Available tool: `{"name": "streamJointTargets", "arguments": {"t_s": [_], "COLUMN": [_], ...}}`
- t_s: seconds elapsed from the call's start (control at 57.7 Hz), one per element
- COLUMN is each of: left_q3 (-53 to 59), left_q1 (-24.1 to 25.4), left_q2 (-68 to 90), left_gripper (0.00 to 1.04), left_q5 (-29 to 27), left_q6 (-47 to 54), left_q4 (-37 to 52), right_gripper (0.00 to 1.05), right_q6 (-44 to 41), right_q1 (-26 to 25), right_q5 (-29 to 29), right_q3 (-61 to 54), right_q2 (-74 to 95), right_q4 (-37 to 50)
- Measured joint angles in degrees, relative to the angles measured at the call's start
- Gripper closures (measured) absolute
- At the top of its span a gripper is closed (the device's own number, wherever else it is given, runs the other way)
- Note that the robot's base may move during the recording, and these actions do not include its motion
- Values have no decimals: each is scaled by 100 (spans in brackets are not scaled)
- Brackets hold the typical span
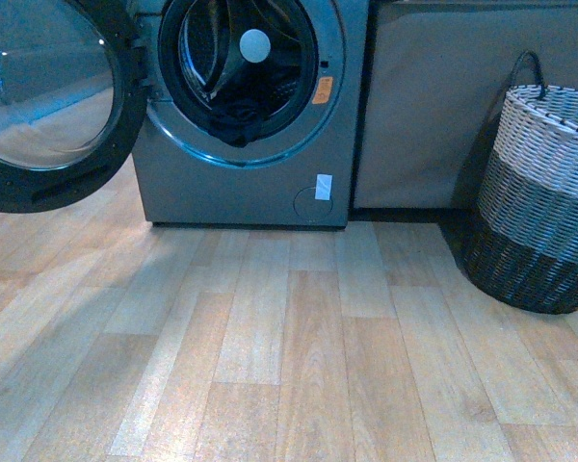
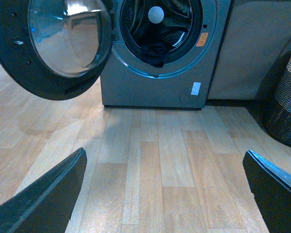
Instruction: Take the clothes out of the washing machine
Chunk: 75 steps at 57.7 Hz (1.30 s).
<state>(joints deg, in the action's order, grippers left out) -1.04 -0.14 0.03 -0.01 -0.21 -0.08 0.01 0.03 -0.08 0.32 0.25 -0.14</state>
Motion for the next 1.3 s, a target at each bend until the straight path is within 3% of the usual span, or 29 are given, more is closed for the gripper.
{"name": "streamJointTargets", "arguments": {"t_s": [1.299], "left_q3": [0], "left_q1": [0], "left_q2": [4], "left_gripper": [7], "left_q5": [7], "left_q6": [0], "left_q4": [0], "right_gripper": [7], "right_q6": [0], "right_q1": [0], "right_q5": [2], "right_q3": [-2], "right_q2": [0], "right_q4": [-2]}}
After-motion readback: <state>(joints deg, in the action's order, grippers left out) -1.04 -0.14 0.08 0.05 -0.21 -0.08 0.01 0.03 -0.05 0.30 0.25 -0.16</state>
